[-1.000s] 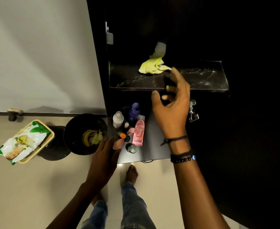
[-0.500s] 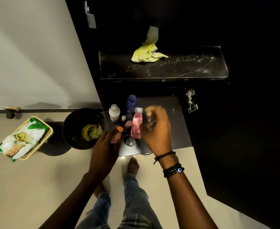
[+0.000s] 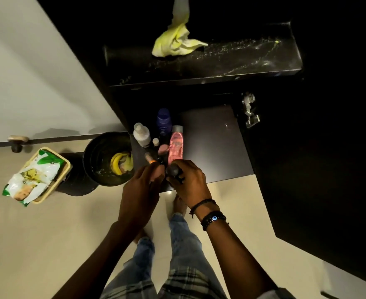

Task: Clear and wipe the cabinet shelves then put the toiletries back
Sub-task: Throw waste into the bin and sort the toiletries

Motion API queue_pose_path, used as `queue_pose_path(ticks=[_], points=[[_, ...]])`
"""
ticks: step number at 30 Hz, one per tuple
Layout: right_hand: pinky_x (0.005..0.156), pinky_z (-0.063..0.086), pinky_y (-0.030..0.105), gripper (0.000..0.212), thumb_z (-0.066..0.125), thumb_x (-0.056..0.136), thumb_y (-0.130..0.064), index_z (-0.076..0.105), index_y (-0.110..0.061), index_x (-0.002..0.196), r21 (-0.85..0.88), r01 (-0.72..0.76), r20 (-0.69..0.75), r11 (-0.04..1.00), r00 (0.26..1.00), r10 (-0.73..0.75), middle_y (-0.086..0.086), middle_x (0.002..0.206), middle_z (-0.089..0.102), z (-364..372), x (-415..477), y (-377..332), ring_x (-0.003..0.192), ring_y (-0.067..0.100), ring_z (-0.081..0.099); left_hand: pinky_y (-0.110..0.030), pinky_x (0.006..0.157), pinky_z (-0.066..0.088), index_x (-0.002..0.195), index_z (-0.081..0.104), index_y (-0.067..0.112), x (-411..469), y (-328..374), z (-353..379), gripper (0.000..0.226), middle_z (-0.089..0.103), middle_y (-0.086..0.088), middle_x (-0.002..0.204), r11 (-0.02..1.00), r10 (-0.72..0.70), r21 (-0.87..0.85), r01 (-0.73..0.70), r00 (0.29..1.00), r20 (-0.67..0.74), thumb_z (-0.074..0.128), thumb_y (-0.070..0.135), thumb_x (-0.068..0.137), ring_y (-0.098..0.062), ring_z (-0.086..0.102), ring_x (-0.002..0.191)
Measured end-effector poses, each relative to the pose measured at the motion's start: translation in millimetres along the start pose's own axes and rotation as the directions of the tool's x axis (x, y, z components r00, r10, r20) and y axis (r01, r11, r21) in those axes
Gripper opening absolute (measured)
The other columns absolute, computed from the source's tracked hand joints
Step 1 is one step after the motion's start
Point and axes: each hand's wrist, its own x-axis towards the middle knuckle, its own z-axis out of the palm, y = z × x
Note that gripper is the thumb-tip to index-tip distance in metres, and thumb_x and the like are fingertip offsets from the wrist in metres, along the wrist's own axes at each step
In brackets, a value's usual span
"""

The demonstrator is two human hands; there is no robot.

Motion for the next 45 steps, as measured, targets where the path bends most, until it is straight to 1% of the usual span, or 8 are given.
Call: queue_pose_path(ticks=[8,13,22,27,32,36,40,45], points=[[0.077,0.043,-0.001,0.03,0.074,0.078,-0.011,0.063,-0.019,0.105,0.147,-0.191,-0.327,0.971,0.917,0.23,-0.003,0.099,0.065,-69.8,-3.5,53.5,0.087,0.009,0.061,-0.027,0.072,0.043,0.118,0.059,0.006,24.7,61.9,29.9,0.027,0.065,-0.016,0.11,0.99,0.095,-0.113,-0.087,0.993,0.071,0.057,0.012,0.092,-0.028,0.064,0.088],[0.089,0.055,0.036,0.034,0.071,0.081,-0.011,0.061,-0.012,0.113,0.148,-0.361,-0.458,0.921,0.8,0.388,0.006,0.104,0.068,-100.5,3.1,87.5,0.093,0.021,0.066,-0.032,0.081,0.049,0.12,0.059,0.007,65.9,81.2,79.8,0.036,0.068,-0.013,0.107,0.973,0.211,-0.11,-0.202,0.975,0.075,0.044,0.031,0.097,-0.028,0.066,0.094],[0.091,0.049,0.03,0.034,0.07,0.083,-0.016,0.061,-0.011,0.116,0.14,-0.402,-0.474,0.905,0.775,0.418,0.009,0.109,0.07,-104.6,18.3,102.1,0.102,0.025,0.065,-0.034,0.095,0.048,0.125,0.057,0.005,109.8,115.8,133.9,0.035,0.064,-0.013,0.121,0.939,0.309,-0.183,-0.29,0.947,0.084,0.056,0.016,0.092,-0.026,0.061,0.111],[0.088,0.055,0.032,0.041,0.074,0.081,-0.026,0.06,-0.011,0.117,0.209,-0.424,-0.442,0.881,0.762,0.472,0.008,0.104,0.071,-100.0,15.4,107.3,0.096,0.021,0.068,-0.028,0.095,0.046,0.125,0.055,0.015,60.6,92.0,108.6,0.035,0.06,-0.003,0.12,0.957,0.223,-0.189,-0.22,0.975,-0.003,0.055,0.029,0.093,-0.015,0.056,0.11],[0.071,0.038,0.011,0.05,0.079,0.075,-0.035,0.06,-0.006,0.111,0.265,-0.507,-0.437,0.82,0.695,0.571,0.001,0.088,0.063,-91.0,-6.7,101.4,0.076,0.011,0.057,-0.035,0.087,0.039,0.108,0.055,0.005,-12.0,-19.1,66.5,0.045,0.054,-0.01,0.101,0.955,-0.298,-0.136,0.265,0.853,-0.428,0.052,0.046,0.089,-0.024,0.051,0.1],[0.066,0.043,0.008,0.052,0.082,0.071,-0.032,0.056,-0.006,0.108,0.345,-0.513,-0.38,0.786,0.69,0.616,0.006,0.093,0.066,-62.1,-24.0,92.7,0.072,0.015,0.061,-0.049,0.081,0.045,0.104,0.053,0.009,-25.8,-65.6,57.5,0.037,0.056,-0.011,0.1,0.927,-0.37,-0.171,0.334,0.891,-0.262,0.056,0.043,0.088,-0.027,0.05,0.094],[0.075,0.052,0.029,0.052,0.082,0.07,-0.036,0.057,-0.009,0.107,0.341,-0.505,-0.331,0.793,0.725,0.604,0.006,0.087,0.067,-30.3,-32.7,81.0,0.07,0.018,0.061,-0.051,0.075,0.048,0.109,0.052,0.009,-26.5,-61.9,58.8,0.026,0.053,-0.011,0.1,0.929,-0.337,-0.237,0.285,0.915,-0.222,0.061,0.025,0.09,-0.027,0.051,0.093],[0.07,0.048,0.023,0.043,0.079,0.072,-0.042,0.058,-0.017,0.101,0.244,-0.415,-0.299,0.877,0.828,0.475,-0.005,0.077,0.066,4.7,-34.1,51.4,0.065,0.008,0.06,-0.041,0.074,0.05,0.118,0.049,0.011,-30.3,-64.3,50.4,0.031,0.05,-0.005,0.11,0.913,-0.346,-0.291,0.286,0.921,-0.179,0.056,0.027,0.093,-0.021,0.051,0.096]])
